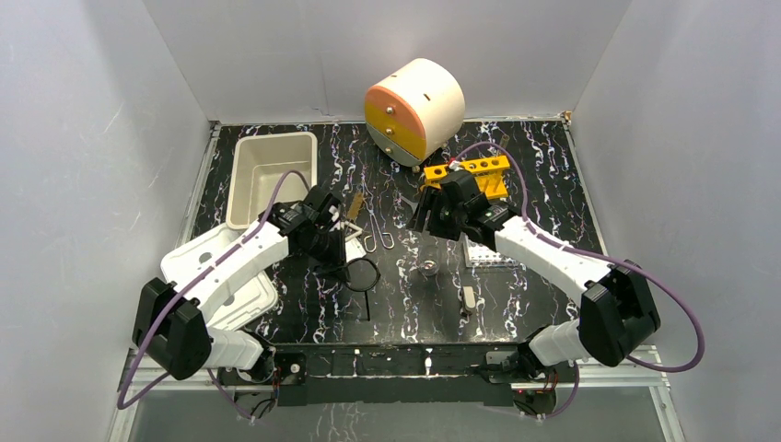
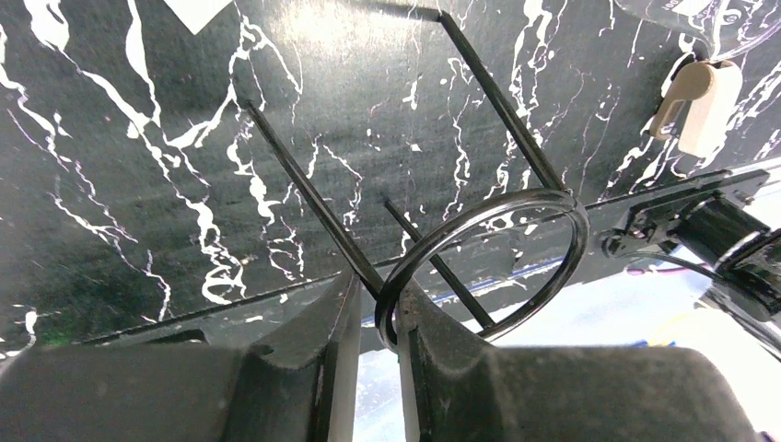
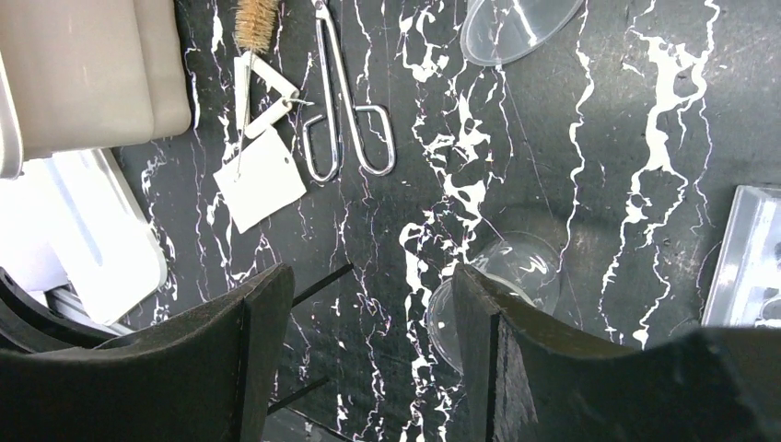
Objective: Organize the chemistry lab equipment
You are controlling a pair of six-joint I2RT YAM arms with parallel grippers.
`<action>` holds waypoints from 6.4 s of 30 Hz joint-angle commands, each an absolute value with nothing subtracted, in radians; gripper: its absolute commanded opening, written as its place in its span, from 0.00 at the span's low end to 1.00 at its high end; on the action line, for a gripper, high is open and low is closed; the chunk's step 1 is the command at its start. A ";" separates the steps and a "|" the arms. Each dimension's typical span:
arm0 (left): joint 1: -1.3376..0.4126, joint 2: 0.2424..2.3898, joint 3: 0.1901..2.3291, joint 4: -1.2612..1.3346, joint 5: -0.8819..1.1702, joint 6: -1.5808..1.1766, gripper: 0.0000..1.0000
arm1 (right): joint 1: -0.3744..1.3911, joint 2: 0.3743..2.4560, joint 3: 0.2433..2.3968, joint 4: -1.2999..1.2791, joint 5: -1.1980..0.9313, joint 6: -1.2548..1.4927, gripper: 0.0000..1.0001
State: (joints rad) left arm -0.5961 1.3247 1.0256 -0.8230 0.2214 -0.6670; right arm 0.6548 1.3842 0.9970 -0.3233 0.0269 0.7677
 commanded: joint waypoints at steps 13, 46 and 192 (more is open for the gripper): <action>-0.594 1.344 1.533 -0.829 0.022 -0.510 0.00 | 0.649 1.182 0.978 -0.252 0.082 0.624 0.73; 0.101 1.550 1.655 -0.619 0.315 -0.630 0.00 | 0.649 1.274 1.099 -0.229 0.044 0.497 0.73; -0.358 1.669 1.697 -0.713 -0.143 -0.235 0.00 | 0.604 1.450 1.177 -0.291 0.153 0.566 0.51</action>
